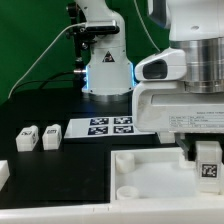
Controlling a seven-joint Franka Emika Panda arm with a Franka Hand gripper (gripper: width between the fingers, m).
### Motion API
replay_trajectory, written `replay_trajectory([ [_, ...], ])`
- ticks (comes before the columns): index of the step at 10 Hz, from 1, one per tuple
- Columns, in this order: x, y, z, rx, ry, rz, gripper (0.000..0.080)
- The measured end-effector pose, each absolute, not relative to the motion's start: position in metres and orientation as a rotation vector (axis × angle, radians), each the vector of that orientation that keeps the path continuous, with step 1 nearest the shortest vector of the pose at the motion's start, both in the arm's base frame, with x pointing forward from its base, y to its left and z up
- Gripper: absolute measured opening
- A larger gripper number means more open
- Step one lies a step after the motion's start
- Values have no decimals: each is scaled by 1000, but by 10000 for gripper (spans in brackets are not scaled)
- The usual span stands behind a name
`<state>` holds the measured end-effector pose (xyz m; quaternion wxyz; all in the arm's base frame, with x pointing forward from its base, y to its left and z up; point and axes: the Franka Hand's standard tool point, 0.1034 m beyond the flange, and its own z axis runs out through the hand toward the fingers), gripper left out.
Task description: Assemble one leg
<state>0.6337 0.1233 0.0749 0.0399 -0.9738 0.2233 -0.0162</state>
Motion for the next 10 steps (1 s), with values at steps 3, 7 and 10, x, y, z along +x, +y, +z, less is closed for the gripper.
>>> replay_trajectory([
  [3,634,118,74,-2737,1351,-11,301],
  [7,634,118,70,-1919,2333,119,295],
  [10,633,119,70,-2032,2234,112,295],
])
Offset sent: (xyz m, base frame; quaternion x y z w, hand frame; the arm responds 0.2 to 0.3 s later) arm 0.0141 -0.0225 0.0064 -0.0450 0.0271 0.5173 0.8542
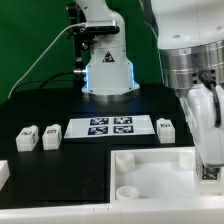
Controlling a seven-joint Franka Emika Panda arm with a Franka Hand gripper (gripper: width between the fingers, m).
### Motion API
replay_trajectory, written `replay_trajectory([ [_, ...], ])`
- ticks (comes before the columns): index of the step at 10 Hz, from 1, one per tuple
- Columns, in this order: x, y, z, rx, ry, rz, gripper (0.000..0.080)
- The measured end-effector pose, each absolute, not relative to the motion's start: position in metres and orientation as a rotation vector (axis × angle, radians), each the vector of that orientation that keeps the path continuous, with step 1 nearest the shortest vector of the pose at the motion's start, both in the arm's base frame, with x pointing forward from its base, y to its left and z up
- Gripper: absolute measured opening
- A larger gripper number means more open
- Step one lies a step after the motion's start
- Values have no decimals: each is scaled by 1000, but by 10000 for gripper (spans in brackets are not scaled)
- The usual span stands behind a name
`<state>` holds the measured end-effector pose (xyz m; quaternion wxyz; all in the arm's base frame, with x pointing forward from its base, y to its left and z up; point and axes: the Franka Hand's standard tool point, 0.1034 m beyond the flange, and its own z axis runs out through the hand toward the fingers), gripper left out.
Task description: Assemble one leg
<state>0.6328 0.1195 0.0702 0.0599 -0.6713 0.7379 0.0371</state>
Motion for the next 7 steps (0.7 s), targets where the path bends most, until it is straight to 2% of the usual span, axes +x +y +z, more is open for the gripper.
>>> replay_trajectory([
  [2,630,124,71,-2459,1752,72,296],
  [3,627,125,72,-2609,1514,59,476],
  [4,626,123,72,-2733,1272,43,595],
  [7,626,119,71,-2921,802,5,638],
])
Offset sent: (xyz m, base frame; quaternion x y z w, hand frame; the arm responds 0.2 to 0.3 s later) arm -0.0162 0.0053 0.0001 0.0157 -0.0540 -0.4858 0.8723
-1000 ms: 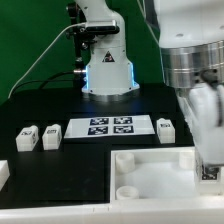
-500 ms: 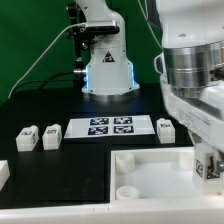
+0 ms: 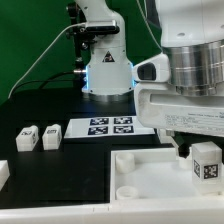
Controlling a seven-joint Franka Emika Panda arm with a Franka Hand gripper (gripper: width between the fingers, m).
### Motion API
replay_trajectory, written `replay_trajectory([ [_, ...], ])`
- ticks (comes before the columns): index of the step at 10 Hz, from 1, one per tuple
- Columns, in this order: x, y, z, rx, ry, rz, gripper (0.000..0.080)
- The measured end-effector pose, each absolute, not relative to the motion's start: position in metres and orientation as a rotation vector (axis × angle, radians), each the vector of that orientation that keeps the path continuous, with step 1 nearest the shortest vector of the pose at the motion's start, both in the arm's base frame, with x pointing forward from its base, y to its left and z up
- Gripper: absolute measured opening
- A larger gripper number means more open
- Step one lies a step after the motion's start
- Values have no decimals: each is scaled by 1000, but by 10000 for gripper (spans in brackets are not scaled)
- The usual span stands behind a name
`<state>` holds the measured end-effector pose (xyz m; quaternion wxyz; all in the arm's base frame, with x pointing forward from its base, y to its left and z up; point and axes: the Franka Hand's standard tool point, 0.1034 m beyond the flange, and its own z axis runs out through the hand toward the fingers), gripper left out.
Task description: Assemble one leg
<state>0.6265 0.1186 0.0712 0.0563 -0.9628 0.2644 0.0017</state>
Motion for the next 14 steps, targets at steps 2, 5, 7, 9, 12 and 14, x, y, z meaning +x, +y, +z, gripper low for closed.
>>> replay_trajectory([
  [2,631,117,75,-3064,286,-31,649],
  [5,631,119,75,-3064,322,-35,649],
  [7,631,120,75,-3004,652,-22,560],
  [9,630,120,74,-2886,1044,1,292],
  [12,632,119,73,-2458,1838,42,292],
  [14,633,121,73,-2066,2266,66,292],
])
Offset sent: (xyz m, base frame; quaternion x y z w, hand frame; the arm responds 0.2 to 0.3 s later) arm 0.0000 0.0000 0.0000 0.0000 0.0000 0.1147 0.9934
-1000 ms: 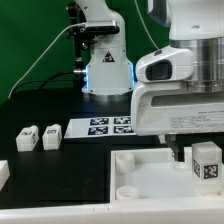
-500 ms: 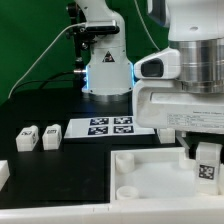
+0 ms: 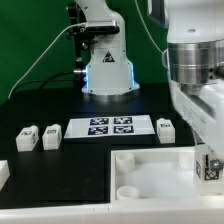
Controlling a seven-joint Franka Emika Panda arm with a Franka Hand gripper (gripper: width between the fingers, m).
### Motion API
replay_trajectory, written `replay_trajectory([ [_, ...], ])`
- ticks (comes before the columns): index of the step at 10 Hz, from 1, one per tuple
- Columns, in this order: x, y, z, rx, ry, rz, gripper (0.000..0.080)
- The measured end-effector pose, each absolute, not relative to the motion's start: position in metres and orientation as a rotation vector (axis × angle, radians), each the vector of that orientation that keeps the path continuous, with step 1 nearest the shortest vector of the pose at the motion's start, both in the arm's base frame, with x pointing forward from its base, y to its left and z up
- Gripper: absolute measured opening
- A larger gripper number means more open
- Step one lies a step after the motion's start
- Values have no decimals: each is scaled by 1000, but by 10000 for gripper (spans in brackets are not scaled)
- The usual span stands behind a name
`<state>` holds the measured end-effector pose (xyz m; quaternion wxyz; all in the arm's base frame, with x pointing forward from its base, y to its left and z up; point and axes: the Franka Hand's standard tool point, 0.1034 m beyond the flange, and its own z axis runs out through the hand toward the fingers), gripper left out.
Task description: Assemble one leg
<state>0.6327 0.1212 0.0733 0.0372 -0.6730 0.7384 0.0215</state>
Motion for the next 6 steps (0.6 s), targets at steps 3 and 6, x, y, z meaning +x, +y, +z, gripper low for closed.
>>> replay_trajectory([
  [3,633,120,73,-1913,2381,74,293],
  [6,631,122,71,-2193,2124,64,386],
])
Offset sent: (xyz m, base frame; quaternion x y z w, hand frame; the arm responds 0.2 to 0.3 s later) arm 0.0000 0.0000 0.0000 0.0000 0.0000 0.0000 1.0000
